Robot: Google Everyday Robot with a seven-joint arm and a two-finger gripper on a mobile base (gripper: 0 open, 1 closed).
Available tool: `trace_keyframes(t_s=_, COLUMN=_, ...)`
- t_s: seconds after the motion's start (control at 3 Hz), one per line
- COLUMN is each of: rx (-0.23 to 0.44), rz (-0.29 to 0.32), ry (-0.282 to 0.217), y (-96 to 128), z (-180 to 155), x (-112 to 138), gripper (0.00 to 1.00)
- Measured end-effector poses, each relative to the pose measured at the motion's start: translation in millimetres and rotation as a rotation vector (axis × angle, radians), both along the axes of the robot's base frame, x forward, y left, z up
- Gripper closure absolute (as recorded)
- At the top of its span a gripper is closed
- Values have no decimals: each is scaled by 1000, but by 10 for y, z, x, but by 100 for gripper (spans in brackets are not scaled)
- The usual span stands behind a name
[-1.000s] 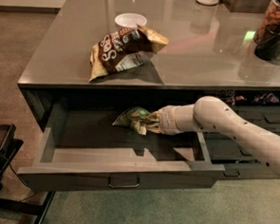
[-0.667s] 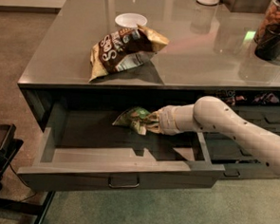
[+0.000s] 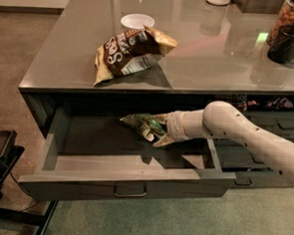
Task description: Place green jalapeno chip bag into top drawer
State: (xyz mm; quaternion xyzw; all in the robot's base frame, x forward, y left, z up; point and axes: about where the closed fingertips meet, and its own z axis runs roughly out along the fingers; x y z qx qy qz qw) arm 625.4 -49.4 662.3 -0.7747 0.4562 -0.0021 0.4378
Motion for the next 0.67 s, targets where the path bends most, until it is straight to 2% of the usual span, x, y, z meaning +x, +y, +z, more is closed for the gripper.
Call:
trace_keyframes(t_s=0.33, rx=0, rz=0, ry=0, y=0, z=0, x=0, gripper=0)
trace_keyframes(t_s=0.67, rx=0, rz=0, ry=0, y=0, z=0, x=0, gripper=0)
